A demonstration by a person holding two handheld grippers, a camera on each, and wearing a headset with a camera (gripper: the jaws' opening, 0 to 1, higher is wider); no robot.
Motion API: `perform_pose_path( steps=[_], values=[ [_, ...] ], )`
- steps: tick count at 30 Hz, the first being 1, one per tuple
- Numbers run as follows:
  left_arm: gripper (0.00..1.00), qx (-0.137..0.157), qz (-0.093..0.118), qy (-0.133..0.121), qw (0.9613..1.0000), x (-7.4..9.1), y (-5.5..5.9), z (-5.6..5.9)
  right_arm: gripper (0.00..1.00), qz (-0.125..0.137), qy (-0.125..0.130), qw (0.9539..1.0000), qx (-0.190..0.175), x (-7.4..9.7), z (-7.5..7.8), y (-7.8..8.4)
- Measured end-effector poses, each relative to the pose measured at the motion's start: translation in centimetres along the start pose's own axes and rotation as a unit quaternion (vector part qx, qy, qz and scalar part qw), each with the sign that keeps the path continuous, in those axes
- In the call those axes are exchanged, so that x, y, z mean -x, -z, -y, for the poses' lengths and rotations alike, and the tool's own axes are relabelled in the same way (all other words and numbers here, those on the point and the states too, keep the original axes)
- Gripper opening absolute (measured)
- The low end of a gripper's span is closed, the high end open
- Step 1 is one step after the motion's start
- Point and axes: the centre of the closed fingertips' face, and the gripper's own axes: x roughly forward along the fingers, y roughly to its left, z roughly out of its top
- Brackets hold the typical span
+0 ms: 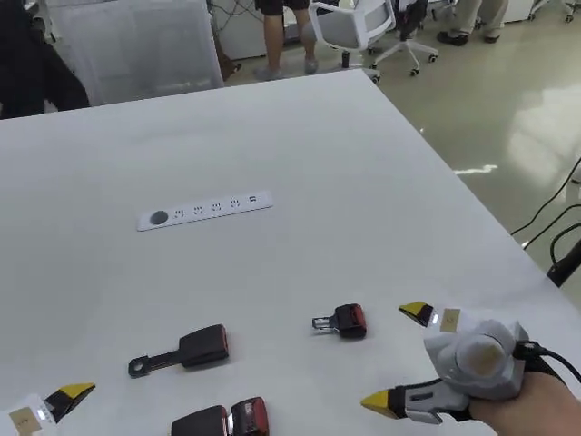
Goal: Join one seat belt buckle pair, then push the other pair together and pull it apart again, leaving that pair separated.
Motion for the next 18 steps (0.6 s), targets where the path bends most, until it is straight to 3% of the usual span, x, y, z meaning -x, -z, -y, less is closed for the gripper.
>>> perform_pose_path(
  steps=[5, 10, 15, 18],
  values=[
    [1.0, 0.027, 0.014, -0.014, 0.9994, 1.6, 1.3, 0.4, 0.95, -0.007, 0.002, 0.9998, -0.019, 0.8, -1.4, 1.5],
    [1.0, 0.046, 0.004, -0.033, 0.9984, 2.8, 3.7, 0.1, 1.0, -0.001, 0.003, 0.9997, -0.025, 1.3, -2.2, 1.6],
    [1.0, 0.058, 0.004, -0.056, 0.9968, 3.6, 4.3, -0.4, 1.0, 0.005, 0.003, 0.9997, -0.025, 1.6, -2.1, 1.3],
    [1.0, 0.072, 0.02, -0.061, 0.9954, 3.9, 3.5, -0.3, 1.0, 0.014, 0.006, 0.9997, -0.021, 1.9, -2.1, 0.9]
  ],
)
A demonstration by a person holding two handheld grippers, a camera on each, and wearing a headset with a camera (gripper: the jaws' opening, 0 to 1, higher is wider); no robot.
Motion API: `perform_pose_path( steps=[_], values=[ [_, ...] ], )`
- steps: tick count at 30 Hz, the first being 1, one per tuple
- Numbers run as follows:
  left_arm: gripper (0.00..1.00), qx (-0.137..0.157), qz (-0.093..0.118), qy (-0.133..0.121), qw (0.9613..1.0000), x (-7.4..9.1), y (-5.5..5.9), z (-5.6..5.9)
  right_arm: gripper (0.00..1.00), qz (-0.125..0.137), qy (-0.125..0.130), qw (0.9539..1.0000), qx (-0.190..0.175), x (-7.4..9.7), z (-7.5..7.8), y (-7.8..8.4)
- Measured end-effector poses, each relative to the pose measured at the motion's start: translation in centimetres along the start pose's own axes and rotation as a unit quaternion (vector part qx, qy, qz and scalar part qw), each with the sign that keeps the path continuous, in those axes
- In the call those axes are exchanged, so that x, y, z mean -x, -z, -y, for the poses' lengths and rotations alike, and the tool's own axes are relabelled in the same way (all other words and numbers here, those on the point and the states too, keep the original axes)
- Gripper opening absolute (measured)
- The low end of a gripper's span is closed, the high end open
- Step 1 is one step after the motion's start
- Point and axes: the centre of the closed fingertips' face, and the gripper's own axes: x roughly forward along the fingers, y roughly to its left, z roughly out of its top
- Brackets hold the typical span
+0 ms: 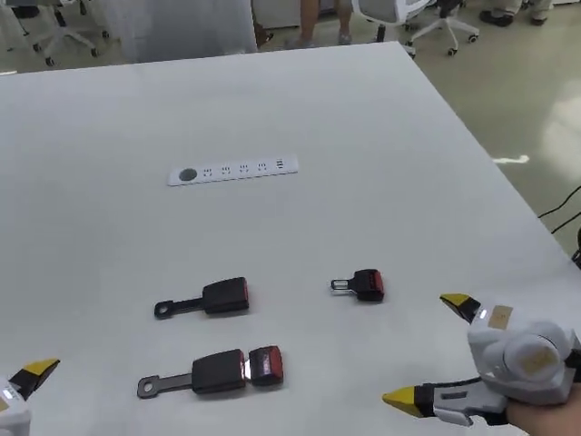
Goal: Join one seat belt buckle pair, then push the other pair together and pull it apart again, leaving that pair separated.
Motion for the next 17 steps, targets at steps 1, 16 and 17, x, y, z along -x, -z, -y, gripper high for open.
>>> perform_pose_path(
  steps=[1, 16, 17],
  values=[
    [1.0, 0.0, 0.003, 0.001, 1.0, 0.0, -0.1, 0.2, 1.0, 0.002, 0.002, 1.0, 0.002, 0.1, 0.1, 0.0],
    [1.0, -0.019, -0.004, 0.006, 0.9998, 0.8, 1.3, 1.3, 1.0, -0.009, 0.014, 0.9998, -0.013, 0.7, -0.5, 1.8],
    [1.0, -0.02, -0.006, 0.006, 0.9998, 0.8, 1.5, 1.3, 1.0, -0.008, 0.015, 0.9997, -0.015, 0.8, -0.5, 1.8]
  ],
)
